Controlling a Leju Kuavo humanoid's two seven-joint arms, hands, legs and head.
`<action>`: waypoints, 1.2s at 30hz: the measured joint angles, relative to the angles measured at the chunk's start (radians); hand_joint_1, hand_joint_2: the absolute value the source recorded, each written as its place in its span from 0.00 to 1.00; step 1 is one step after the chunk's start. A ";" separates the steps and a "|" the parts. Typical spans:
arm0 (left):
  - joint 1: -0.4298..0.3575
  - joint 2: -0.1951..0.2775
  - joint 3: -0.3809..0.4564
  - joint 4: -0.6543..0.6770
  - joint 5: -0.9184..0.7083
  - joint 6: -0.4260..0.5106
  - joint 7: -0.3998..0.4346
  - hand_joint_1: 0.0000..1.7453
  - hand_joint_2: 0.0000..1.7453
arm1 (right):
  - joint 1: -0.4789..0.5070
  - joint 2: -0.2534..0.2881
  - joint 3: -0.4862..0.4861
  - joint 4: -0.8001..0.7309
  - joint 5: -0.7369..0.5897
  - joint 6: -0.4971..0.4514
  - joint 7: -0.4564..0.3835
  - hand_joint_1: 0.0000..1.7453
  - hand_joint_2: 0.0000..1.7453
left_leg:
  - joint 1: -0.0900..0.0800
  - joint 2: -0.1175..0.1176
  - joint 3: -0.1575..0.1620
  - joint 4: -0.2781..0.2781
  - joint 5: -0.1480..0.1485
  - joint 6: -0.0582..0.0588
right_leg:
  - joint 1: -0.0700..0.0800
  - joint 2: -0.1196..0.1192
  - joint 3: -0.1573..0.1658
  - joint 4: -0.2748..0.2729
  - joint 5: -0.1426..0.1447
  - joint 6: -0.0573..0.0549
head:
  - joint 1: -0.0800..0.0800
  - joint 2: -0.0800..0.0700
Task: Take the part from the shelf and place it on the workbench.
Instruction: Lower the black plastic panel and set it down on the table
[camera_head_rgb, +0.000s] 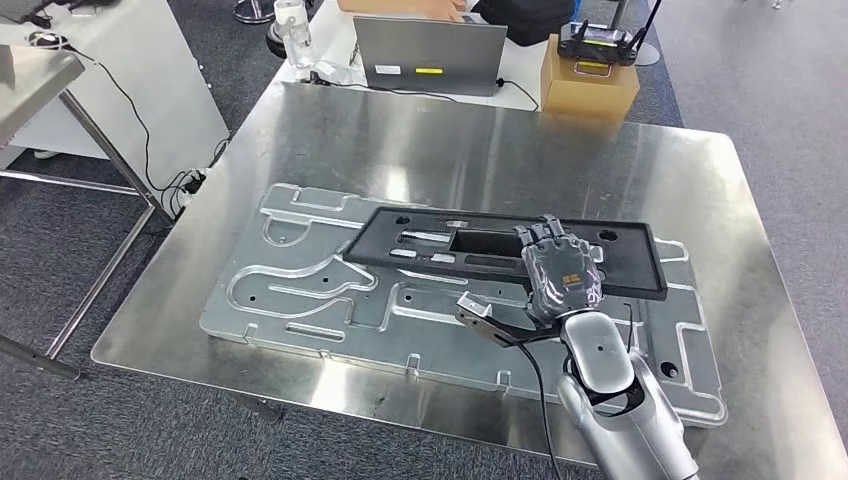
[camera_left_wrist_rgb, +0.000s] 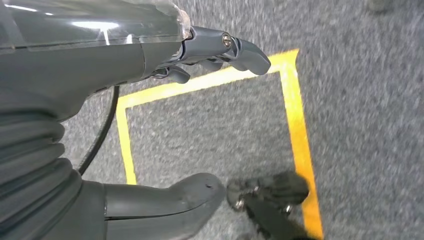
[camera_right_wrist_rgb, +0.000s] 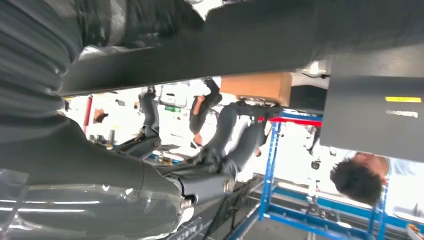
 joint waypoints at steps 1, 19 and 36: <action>0.000 0.000 0.000 0.000 0.003 0.000 -0.001 0.00 0.00 | 0.005 -0.001 0.000 0.000 -0.001 0.000 0.000 0.00 1.00 | 0.000 0.000 0.000 0.001 -0.001 0.000 | -0.004 0.000 -0.030 0.054 -0.017 0.004 | 0.000 0.000; 0.003 -0.003 0.000 0.000 0.033 -0.018 -0.001 0.00 0.00 | 0.031 -0.008 -0.003 -0.005 -0.019 -0.001 -0.006 0.00 1.00 | 0.006 -0.002 -0.087 0.255 -0.136 -0.046 | 0.002 -0.005 0.065 -0.169 0.115 -0.040 | -0.001 0.000; 0.000 -0.003 0.001 0.000 0.043 -0.030 -0.002 0.00 0.00 | 0.042 -0.014 -0.013 -0.006 -0.023 -0.002 -0.008 0.00 1.00 | -0.002 0.011 -0.060 0.022 0.040 -0.003 | -0.014 -0.005 0.101 -0.048 0.002 0.019 | 0.000 0.000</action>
